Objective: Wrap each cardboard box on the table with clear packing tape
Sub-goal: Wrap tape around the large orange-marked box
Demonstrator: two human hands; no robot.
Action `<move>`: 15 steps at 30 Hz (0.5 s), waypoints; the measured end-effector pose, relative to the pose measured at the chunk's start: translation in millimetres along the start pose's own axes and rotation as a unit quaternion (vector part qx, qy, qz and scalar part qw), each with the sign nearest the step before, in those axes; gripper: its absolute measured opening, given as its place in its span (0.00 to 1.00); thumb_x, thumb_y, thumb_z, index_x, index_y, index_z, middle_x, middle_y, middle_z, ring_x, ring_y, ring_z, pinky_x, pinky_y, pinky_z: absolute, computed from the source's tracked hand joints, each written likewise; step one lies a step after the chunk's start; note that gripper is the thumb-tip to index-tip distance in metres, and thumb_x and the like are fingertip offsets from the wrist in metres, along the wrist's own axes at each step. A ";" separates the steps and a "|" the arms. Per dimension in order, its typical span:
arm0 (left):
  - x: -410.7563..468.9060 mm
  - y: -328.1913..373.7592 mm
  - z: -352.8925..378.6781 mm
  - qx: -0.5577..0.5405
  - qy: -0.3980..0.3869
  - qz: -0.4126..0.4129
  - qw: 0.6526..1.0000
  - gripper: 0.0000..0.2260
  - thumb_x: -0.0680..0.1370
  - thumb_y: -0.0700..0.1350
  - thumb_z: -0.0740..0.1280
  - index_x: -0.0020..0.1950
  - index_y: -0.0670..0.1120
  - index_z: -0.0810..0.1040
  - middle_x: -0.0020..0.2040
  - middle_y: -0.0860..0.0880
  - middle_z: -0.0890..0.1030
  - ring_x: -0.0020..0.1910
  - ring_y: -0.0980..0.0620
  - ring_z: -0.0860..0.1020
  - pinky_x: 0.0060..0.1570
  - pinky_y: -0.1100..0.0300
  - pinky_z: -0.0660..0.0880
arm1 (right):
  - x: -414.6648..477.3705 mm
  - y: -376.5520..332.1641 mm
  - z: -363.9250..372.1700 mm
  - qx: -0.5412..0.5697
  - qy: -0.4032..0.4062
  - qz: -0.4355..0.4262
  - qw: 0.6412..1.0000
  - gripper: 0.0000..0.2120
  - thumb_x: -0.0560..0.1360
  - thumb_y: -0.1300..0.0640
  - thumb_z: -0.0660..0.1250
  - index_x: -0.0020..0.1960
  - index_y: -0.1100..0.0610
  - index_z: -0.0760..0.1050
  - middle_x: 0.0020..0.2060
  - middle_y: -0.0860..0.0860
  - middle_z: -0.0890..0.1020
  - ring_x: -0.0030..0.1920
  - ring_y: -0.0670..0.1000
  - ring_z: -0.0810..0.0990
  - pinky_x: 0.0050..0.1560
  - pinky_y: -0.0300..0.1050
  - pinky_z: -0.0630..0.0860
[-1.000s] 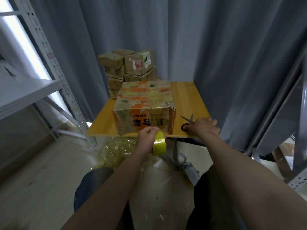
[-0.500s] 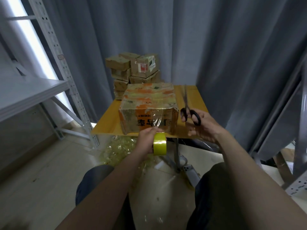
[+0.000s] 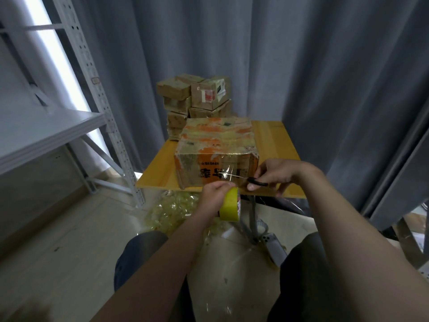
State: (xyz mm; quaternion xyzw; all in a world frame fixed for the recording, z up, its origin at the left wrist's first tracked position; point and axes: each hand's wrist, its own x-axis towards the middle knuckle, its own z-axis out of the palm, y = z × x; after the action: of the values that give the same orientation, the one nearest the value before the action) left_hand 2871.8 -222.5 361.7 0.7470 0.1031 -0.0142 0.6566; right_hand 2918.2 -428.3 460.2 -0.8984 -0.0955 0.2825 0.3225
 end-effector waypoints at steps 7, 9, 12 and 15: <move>3.4 -1.8 -5.8 0.043 -0.034 0.020 0.998 0.05 0.80 0.49 0.71 0.51 0.50 0.85 0.49 0.52 0.83 0.56 0.42 0.80 0.61 0.43 0.77 | 4.4 5.1 3.5 -0.074 0.017 -0.019 0.997 0.19 0.67 0.39 0.80 0.41 0.55 0.84 0.35 0.48 0.82 0.39 0.49 0.79 0.34 0.42 0.76; 4.0 -3.0 -11.3 0.089 -0.077 0.018 0.993 0.08 0.79 0.49 0.72 0.54 0.47 0.86 0.51 0.48 0.85 0.56 0.41 0.81 0.62 0.42 0.77 | -1.9 6.2 7.6 -0.132 -0.041 0.001 0.990 0.33 0.65 0.29 0.76 0.50 0.58 0.82 0.38 0.49 0.79 0.40 0.50 0.77 0.38 0.44 0.74; 4.0 -7.1 -20.9 0.186 -0.131 0.024 0.974 0.10 0.80 0.48 0.71 0.58 0.45 0.86 0.54 0.47 0.85 0.54 0.46 0.82 0.59 0.49 0.78 | -15.7 15.0 9.0 -0.120 -0.051 -0.034 0.991 0.43 0.61 0.26 0.76 0.56 0.61 0.77 0.46 0.54 0.78 0.43 0.52 0.75 0.44 0.47 0.72; 0.7 -8.1 -24.6 0.216 -0.150 0.019 0.965 0.10 0.82 0.47 0.68 0.59 0.45 0.85 0.49 0.50 0.83 0.47 0.51 0.79 0.47 0.57 0.76 | -24.7 36.7 9.1 0.092 -0.074 -0.140 0.983 0.34 0.66 0.42 0.79 0.63 0.62 0.77 0.52 0.54 0.79 0.46 0.47 0.79 0.46 0.43 0.77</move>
State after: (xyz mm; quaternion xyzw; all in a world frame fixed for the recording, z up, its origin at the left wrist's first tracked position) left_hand 2868.3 -197.3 357.1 0.8624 -0.0166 -0.1354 0.4875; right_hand 2892.3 -460.6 442.2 -0.8193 -0.2177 0.3073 0.4324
